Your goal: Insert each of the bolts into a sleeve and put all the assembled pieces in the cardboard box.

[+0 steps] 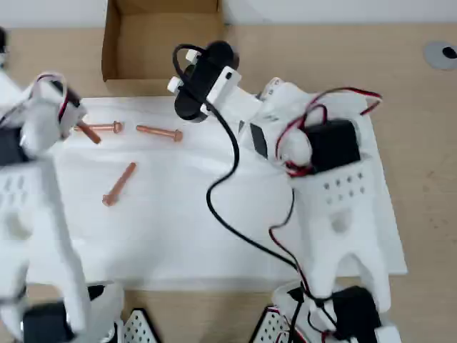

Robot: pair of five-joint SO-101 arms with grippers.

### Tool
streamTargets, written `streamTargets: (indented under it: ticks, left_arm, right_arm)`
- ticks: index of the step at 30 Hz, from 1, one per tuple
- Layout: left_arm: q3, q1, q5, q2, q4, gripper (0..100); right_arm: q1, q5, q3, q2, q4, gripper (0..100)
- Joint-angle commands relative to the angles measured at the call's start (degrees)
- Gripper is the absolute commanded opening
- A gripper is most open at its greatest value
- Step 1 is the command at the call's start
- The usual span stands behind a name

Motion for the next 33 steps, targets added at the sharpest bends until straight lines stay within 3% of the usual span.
streamTargets:
  ticks: [1, 8, 13, 17, 20, 24, 27, 33]
  left_arm:
    - [0.5, 4.5, -0.5, -10.8, 0.2, 1]
    - [9.7, 9.0, -0.5, -23.0, -0.1, 1]
    - [17.2, 9.0, -0.3, -28.3, -0.1, 1]
    - [21.5, 9.1, -0.1, -30.1, -0.2, 1]
    - [21.9, 13.1, 3.1, -30.4, -0.6, 1]
    - [22.0, 21.6, 1.3, -30.5, -3.8, 1]
    - [22.3, 26.9, 2.1, -30.5, -9.1, 1]
    - [23.3, 28.4, 0.2, -30.0, -18.6, 1]
  right_arm:
    - [-0.6, -0.6, -1.1, -5.7, -2.7, 1.1]
    - [5.8, -7.3, -1.1, -13.0, -3.3, 1.1]
    - [10.5, -14.3, -0.7, -15.9, 5.8, 1.1]
    - [9.3, -15.5, -0.7, -20.4, 11.2, 1.1]
    - [5.8, -18.8, 0.6, -25.2, 10.7, 1.1]
    - [2.8, -27.9, 7.3, -32.7, 6.0, 1.1]
    - [2.7, -28.3, 16.0, -40.3, -0.4, 1.1]
    - [2.8, -28.6, 44.3, -60.8, -19.5, 1.1]
